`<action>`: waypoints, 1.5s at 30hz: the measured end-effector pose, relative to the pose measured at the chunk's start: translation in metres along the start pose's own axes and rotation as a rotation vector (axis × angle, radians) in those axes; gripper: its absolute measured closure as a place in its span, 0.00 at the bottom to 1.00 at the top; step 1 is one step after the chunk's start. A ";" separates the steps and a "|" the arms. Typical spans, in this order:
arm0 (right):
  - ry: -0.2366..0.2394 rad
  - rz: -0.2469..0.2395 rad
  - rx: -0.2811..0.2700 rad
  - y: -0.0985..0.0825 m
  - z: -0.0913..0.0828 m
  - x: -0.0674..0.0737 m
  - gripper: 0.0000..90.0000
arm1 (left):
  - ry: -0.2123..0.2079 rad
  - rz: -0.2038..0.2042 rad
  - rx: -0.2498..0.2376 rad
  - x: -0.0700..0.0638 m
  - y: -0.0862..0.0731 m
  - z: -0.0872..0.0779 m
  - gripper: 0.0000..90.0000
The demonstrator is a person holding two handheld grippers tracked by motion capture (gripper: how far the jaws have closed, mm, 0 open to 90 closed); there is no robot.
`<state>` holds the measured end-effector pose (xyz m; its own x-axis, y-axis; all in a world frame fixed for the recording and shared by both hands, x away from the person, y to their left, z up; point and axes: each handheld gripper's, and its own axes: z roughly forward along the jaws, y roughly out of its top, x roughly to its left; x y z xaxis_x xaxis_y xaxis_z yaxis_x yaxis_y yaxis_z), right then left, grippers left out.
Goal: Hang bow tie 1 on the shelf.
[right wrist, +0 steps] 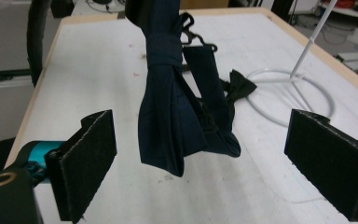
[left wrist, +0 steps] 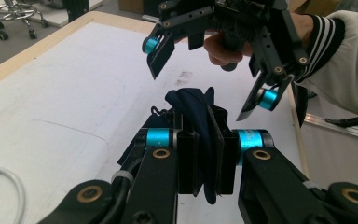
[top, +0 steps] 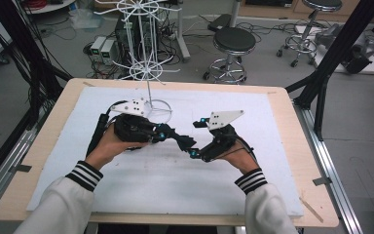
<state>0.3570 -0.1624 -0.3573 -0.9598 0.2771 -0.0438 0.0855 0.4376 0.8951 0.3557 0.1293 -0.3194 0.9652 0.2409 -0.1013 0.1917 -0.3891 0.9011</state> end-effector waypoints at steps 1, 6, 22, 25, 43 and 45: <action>0.000 0.000 0.000 0.000 0.000 0.000 0.02 | 0.000 -0.004 -0.005 0.000 0.000 0.000 0.92; -0.028 0.011 -0.004 0.000 -0.003 -0.001 0.02 | 0.012 -0.001 -0.014 0.000 0.001 -0.004 0.92; -0.119 0.087 -0.039 -0.010 -0.022 -0.002 0.02 | 0.104 -0.040 -0.065 0.002 0.002 -0.032 0.92; -0.147 0.082 -0.045 -0.010 -0.027 0.000 0.02 | 0.130 -0.051 -0.073 0.003 0.001 -0.040 0.92; -0.312 0.136 -0.111 -0.020 -0.058 0.009 0.02 | 0.258 -0.108 -0.100 0.018 0.005 -0.087 0.92; -0.337 0.140 -0.114 -0.020 -0.061 0.012 0.02 | 0.269 -0.108 -0.098 0.020 0.005 -0.091 0.92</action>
<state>0.3277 -0.2203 -0.3482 -0.7979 0.6012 -0.0440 0.1607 0.2826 0.9457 0.3594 0.2125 -0.2786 0.8561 0.5080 -0.0949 0.2596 -0.2641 0.9289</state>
